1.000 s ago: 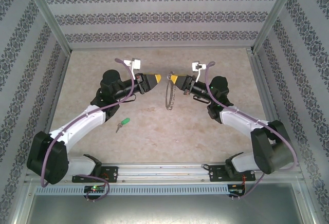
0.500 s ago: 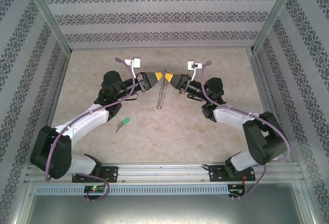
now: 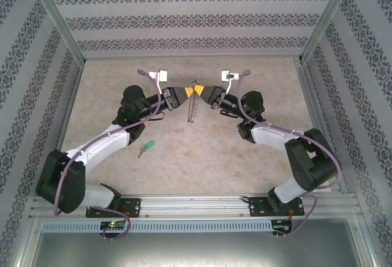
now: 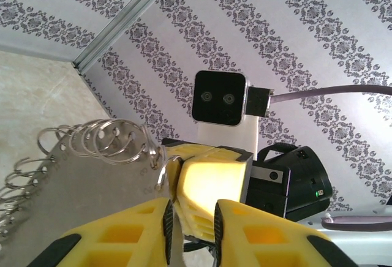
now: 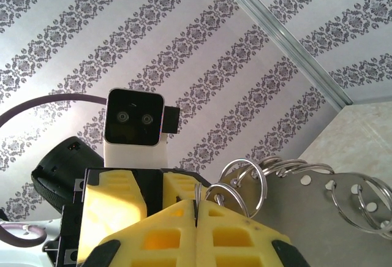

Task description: Put the keys on the keyring

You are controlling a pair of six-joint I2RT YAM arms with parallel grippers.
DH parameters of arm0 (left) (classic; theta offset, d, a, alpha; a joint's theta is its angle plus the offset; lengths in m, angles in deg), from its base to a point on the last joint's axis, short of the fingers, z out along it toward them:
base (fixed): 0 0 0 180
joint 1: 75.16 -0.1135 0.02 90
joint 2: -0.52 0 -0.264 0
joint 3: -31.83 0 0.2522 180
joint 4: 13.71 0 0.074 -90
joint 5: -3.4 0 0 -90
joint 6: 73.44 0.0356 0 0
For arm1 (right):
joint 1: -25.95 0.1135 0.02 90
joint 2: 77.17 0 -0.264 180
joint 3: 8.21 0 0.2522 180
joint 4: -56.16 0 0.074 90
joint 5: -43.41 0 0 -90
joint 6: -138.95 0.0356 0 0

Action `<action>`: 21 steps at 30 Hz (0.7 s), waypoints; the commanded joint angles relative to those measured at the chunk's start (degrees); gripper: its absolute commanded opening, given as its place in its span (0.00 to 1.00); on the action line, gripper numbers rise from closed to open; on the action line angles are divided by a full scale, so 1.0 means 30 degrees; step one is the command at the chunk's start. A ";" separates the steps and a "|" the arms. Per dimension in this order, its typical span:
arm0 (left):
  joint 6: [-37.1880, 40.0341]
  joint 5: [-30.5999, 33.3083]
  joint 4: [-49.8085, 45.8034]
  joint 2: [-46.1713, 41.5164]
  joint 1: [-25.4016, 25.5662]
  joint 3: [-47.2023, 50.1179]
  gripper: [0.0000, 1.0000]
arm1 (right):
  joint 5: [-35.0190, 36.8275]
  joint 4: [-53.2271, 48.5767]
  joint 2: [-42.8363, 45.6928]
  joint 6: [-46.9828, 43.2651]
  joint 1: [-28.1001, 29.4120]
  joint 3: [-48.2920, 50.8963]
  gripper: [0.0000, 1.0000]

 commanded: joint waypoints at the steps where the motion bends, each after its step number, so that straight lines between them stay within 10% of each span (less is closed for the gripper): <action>1: -0.0248 -0.0544 0.1478 0.0145 0.0176 0.0044 0.24 | 0.0103 0.1637 -0.0149 0.0300 0.0269 -0.0753 0.00; 10: -0.0175 -0.0460 0.1564 0.0172 0.0214 0.0065 0.21 | 0.0143 0.1654 -0.0196 0.0319 0.0358 -0.0670 0.00; 21: 0.1245 0.1917 0.0188 -0.1615 0.0194 0.1189 0.46 | 0.0357 0.1574 -0.0270 0.0261 0.0241 -0.0548 0.00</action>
